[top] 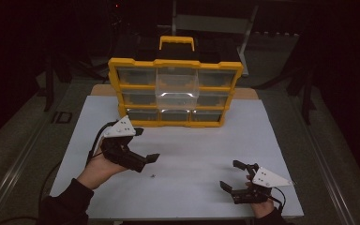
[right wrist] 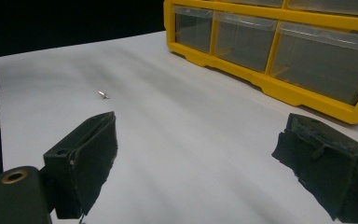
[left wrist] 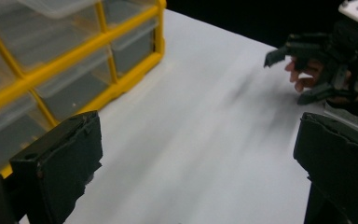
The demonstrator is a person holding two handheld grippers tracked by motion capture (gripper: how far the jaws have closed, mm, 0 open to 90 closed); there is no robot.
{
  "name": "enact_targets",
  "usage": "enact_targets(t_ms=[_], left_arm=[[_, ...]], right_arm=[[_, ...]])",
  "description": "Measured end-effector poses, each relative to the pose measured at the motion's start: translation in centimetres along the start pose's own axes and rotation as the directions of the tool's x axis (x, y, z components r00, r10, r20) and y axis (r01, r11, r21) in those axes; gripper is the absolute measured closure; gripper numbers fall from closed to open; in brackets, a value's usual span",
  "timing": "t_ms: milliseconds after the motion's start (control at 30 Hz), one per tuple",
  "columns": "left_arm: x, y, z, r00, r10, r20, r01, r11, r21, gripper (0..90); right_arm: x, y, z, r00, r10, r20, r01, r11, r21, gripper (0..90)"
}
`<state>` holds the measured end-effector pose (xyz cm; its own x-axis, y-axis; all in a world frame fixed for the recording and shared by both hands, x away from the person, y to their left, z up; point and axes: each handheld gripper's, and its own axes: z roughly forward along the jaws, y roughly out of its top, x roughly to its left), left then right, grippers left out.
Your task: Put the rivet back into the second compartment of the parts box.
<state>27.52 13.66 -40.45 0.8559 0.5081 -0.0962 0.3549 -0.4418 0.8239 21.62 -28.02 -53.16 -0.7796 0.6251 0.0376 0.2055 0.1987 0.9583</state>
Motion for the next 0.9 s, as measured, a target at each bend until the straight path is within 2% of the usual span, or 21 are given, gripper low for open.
enact_targets(t_ms=[267,367,567,667,733,900], left_arm=[[-1.0,-2.6,1.5,1.0000,-0.003,0.003,0.003,0.9995,0.031,0.3],[-1.4,-3.6,1.9,0.9999,-0.008,0.010,0.008,0.9996,0.025,1.3],[-1.7,-6.0,3.3,0.9993,-0.032,0.021,0.031,0.9978,0.058,5.9],[-1.7,-7.1,3.6,0.9996,-0.017,0.020,0.016,0.9984,0.054,15.5],[-1.7,-7.7,4.0,0.9991,-0.024,0.035,0.021,0.9972,0.072,17.2],[-1.5,-8.8,5.1,0.9991,-0.026,0.034,0.022,0.9937,0.110,20.2]], right_arm=[[0.0,0.0,0.0,1.0000,0.002,-0.002,-0.002,1.000,0.000,10.5],[0.0,0.0,0.0,1.0000,0.002,-0.002,-0.002,1.000,0.003,10.5],[0.1,0.0,0.1,1.0000,0.000,-0.002,0.000,1.000,0.006,10.5],[0.1,0.0,0.1,1.0000,-0.005,-0.003,0.005,1.000,0.009,10.5],[0.2,0.0,0.1,1.0000,-0.005,-0.004,0.005,1.000,0.011,10.5],[0.1,-0.1,0.2,1.0000,-0.002,-0.006,0.002,1.000,0.012,10.5]])
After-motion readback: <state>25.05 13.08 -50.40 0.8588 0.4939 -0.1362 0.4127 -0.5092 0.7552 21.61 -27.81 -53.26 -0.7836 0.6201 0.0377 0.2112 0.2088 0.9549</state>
